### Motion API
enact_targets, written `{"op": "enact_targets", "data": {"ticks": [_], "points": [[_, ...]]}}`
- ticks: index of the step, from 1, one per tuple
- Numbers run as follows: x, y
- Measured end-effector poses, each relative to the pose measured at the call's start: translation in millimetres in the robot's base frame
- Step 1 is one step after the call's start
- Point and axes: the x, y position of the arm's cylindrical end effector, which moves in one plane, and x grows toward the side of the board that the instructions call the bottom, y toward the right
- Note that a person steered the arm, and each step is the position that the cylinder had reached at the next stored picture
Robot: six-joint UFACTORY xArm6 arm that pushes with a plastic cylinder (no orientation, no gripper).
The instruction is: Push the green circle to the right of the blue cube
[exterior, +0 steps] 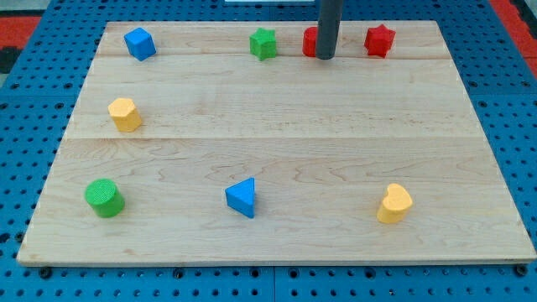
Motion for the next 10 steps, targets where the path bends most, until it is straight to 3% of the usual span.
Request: {"op": "enact_targets", "data": {"ticks": [1,2,3,4,5,6,7,8,9,10], "points": [[13.8,0.0],[79.3,-40.5],[122.1,-138.0],[219.1,-206.1],[269.3,-291.3],[333.9,-300.5],[333.6,-317.7],[322.8,-390.9],[309.4,-320.4],[257.8,-261.6]]}}
